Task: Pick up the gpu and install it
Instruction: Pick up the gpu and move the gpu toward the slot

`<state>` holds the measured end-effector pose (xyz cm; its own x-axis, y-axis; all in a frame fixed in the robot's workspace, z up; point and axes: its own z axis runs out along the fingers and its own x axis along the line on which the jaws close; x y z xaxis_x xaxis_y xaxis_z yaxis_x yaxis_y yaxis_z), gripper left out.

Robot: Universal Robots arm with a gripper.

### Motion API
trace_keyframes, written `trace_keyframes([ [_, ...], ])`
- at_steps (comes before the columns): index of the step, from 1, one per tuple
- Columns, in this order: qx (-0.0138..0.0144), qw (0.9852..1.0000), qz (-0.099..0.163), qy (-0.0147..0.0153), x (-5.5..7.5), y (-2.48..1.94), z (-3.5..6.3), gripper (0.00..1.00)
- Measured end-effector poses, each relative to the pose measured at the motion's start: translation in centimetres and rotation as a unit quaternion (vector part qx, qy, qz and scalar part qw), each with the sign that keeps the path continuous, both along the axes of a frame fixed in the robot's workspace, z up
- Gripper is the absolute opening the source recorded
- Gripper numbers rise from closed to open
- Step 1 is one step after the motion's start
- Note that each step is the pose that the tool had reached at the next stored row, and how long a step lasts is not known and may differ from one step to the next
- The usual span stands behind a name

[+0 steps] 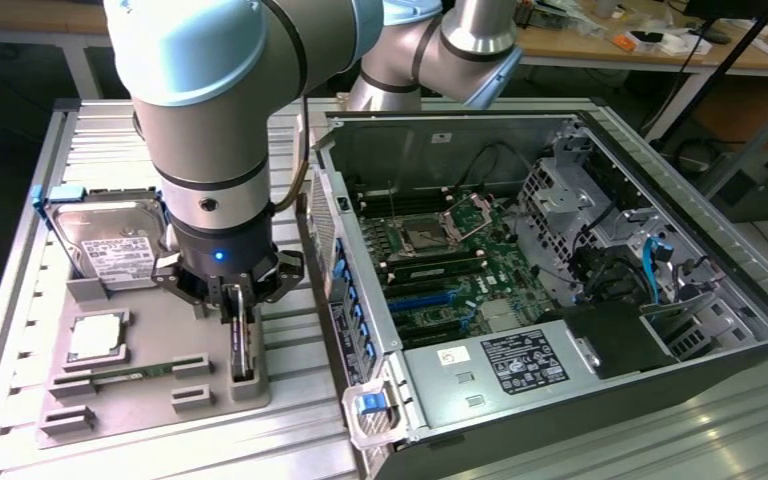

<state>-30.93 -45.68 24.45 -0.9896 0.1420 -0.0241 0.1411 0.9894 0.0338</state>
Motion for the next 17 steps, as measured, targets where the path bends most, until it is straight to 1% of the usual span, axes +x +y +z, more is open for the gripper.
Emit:
trace_keyframes([
  [17, 0.0000, 1.0000, 0.000, 0.0000, 0.00, 0.00, 0.00, 0.28],
])
